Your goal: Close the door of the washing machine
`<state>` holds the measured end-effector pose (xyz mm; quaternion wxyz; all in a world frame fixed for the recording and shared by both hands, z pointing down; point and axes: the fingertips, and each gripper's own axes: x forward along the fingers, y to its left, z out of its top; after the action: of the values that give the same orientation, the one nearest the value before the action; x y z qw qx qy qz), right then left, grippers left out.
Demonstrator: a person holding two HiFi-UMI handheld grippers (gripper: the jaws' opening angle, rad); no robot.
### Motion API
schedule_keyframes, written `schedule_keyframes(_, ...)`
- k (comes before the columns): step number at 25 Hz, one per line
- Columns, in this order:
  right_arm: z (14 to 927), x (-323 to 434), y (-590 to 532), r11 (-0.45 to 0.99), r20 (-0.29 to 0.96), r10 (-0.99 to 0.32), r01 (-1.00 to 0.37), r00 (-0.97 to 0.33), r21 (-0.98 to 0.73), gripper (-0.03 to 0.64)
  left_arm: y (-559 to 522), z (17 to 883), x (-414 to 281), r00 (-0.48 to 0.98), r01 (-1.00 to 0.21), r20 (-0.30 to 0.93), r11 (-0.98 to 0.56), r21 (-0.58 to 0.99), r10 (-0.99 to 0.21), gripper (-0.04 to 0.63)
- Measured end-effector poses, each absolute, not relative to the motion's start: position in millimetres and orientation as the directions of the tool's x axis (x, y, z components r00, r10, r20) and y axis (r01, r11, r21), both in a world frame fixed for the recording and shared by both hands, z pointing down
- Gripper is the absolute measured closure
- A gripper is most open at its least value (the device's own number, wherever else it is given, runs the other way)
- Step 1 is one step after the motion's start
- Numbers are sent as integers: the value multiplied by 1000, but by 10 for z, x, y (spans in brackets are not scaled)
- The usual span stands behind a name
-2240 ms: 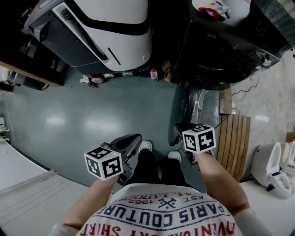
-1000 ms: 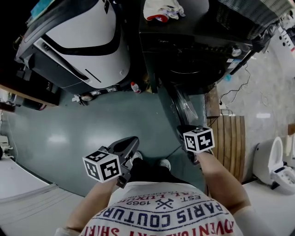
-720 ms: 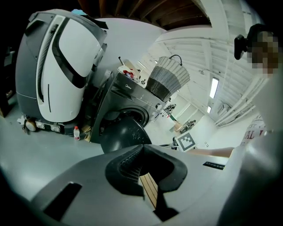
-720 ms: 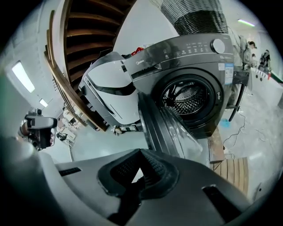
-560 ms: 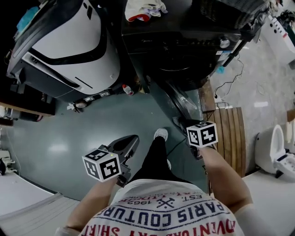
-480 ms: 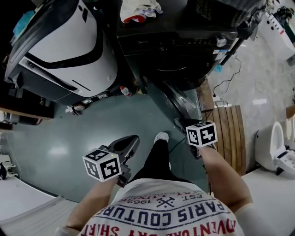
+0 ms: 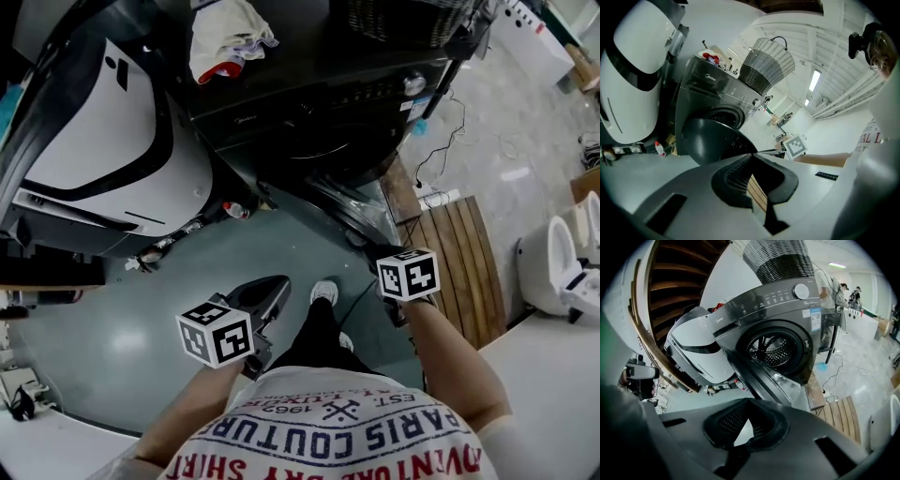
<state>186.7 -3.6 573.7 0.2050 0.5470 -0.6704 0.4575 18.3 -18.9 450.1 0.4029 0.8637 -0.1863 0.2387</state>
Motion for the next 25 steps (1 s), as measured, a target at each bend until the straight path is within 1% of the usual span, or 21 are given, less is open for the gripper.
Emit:
schedule_keyframes(5,5795,2099,-164,-135,780,-558,-897,-282,-421,595,-416,4499,432,829,-469,554,-628,621,-72,568)
schedule_keyframes(10,5814,2300,-306,-194,793,-557,-890,-246,-412,595,-687,4505,619,840,-435,542,-643,631,-37,568)
schedule_keyframes(16,5802,2557,-505,-298,786,-595,-862,-167,-409,595,-998,4543,748,845,-409,534,-658,632,-12,568)
schedule_keyframes(20,5816,2686,-629,-324,785,-603,-857,-140,-402,595,-1135,4540,816,847,-403,531,-659,635,-6,568)
schedule_keyframes(25,5826,2851,-811,-334,782,-608,-850,-136,-407,595,-1272,4516,926,844,-405,537,-661,632,-3,568)
